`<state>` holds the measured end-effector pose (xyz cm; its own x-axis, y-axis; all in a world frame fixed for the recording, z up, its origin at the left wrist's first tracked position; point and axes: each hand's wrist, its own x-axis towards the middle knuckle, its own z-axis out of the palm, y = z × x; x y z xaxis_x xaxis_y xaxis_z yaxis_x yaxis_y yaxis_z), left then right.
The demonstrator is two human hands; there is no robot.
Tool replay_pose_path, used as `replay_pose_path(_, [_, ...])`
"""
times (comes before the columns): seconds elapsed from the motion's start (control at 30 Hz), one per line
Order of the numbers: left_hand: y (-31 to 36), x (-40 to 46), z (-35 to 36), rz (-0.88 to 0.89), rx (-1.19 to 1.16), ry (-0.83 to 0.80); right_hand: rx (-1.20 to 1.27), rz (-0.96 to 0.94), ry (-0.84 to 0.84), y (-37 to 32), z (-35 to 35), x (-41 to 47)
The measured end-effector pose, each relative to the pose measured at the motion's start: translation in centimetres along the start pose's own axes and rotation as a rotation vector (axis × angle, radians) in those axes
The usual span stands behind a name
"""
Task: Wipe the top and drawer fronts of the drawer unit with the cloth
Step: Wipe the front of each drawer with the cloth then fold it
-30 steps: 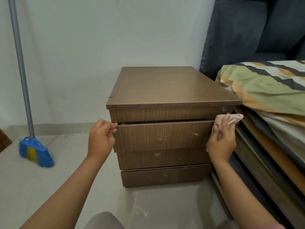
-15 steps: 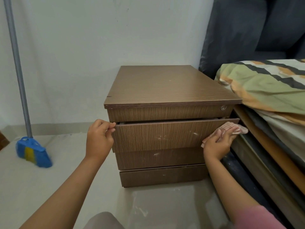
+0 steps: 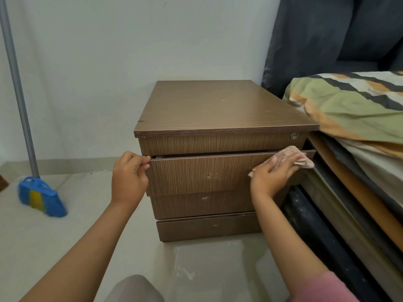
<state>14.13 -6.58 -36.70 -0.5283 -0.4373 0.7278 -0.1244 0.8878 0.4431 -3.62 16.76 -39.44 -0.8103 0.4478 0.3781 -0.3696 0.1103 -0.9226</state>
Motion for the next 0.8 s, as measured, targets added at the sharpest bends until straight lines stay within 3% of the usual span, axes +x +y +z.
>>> replay_pose_path(0.27, [-0.1,0.0,-0.1,0.014,0.009,-0.007,-0.046,-0.083,-0.194,3.7,0.4,-5.3])
replay_pose_path(0.5, [-0.1,0.0,0.0,0.021,0.01,-0.003,-0.058,0.035,-0.097,2.8,-0.8,-1.6])
replay_pose_path(0.63, [-0.1,0.0,0.1,0.021,0.013,0.002,0.017,-0.049,-0.114,-0.6,1.3,-3.5])
replay_pose_path(0.8, [-0.2,-0.1,0.1,0.026,0.006,0.0,0.024,-0.205,-0.25,-1.8,3.5,-8.9])
